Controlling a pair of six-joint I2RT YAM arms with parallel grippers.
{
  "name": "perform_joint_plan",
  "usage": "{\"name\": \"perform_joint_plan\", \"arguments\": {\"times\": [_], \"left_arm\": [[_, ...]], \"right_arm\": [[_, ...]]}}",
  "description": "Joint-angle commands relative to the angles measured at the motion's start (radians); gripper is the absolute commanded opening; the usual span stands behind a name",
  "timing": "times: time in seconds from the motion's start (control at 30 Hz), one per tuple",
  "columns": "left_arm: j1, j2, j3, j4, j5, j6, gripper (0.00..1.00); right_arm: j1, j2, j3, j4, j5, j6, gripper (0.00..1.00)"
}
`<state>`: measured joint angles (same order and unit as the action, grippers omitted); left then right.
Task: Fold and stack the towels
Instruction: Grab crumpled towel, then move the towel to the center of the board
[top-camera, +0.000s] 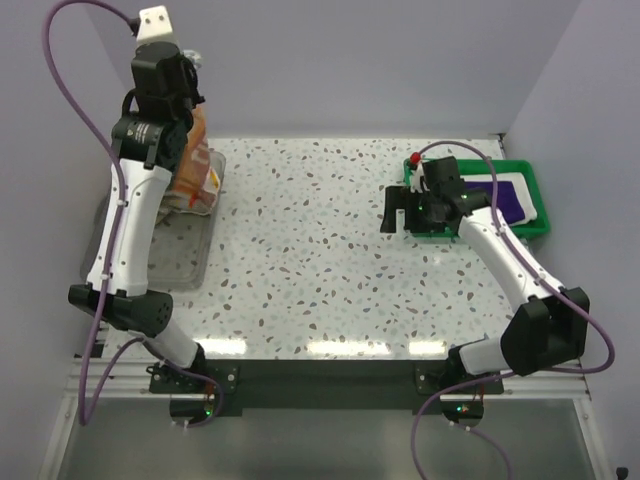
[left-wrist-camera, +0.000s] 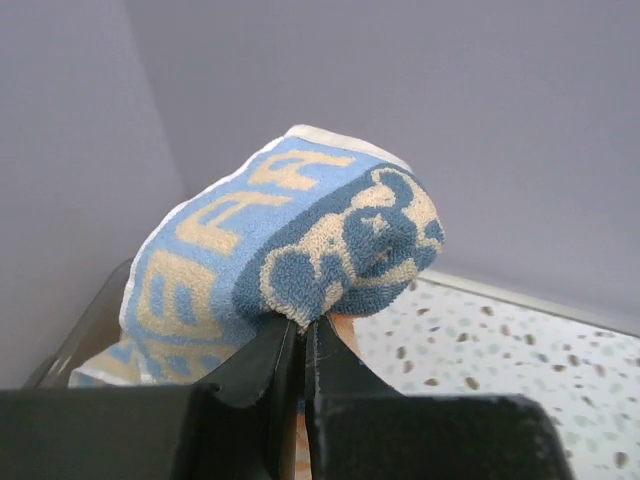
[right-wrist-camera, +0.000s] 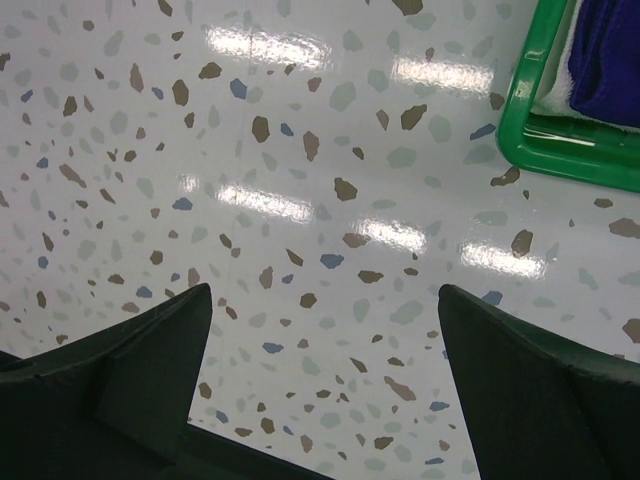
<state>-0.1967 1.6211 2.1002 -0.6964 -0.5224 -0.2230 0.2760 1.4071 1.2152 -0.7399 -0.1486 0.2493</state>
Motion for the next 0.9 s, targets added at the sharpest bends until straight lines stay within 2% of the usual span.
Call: {"name": "perform_joint_plan", "arguments": {"times": [0.0, 0.13, 0.17, 0.27, 0.3, 0.43, 0.57, 0.6, 0.63, 0.67, 0.73, 0.8, 0.87], "left_arm": [[-0.081, 0.032, 0.118, 0.061, 0.106, 0.056, 0.00], [-0.176, 0.033, 0.142, 0.165, 0.238, 0.042, 0.00], [-0.196, 0.031, 0.139, 0.211, 0.308, 0.037, 0.00], [-0.289, 0.023, 0.095, 0.308, 0.386, 0.033, 0.00], [-0.332, 0.014, 0.077, 0.330, 0.393, 0.034, 0.00], [-0.386, -0.027, -0.049, 0.405, 0.403, 0.013, 0.01], [-0.400, -0.175, -0.455, 0.529, 0.446, -0.079, 0.06], [-0.402, -0.206, -0.536, 0.546, 0.441, -0.108, 0.06], [-0.402, -0.239, -0.693, 0.561, 0.437, -0.166, 0.06], [-0.403, -0.269, -0.766, 0.575, 0.415, -0.196, 0.07], [-0.406, -0.364, -0.968, 0.566, 0.378, -0.278, 0.13], [-0.417, -0.458, -1.087, 0.539, 0.364, -0.311, 0.16], [-0.434, -0.542, -1.227, 0.481, 0.375, -0.320, 0.24]], "right_arm": [[0.005, -0.065, 0.063, 0.011, 0.004, -0.016, 0.99], [0.005, -0.095, 0.061, 0.023, 0.046, -0.018, 0.99], [0.005, -0.112, 0.057, 0.028, 0.056, -0.015, 0.98], [0.005, -0.134, 0.037, 0.042, 0.101, -0.008, 0.99], [0.006, -0.148, 0.024, 0.045, 0.110, -0.010, 0.99], [0.005, -0.165, 0.012, 0.051, 0.127, -0.010, 0.99], [0.005, -0.174, 0.003, 0.045, 0.139, -0.018, 0.99], [0.005, -0.175, -0.003, 0.043, 0.139, -0.018, 0.98], [0.005, -0.177, -0.006, 0.042, 0.138, -0.024, 0.98], [0.005, -0.177, -0.011, 0.040, 0.129, -0.027, 0.98], [0.005, -0.166, -0.019, 0.034, 0.116, -0.039, 0.98], [0.006, -0.154, -0.023, 0.028, 0.090, -0.044, 0.98], [0.006, -0.132, -0.025, 0.016, 0.075, -0.050, 0.98]]}}
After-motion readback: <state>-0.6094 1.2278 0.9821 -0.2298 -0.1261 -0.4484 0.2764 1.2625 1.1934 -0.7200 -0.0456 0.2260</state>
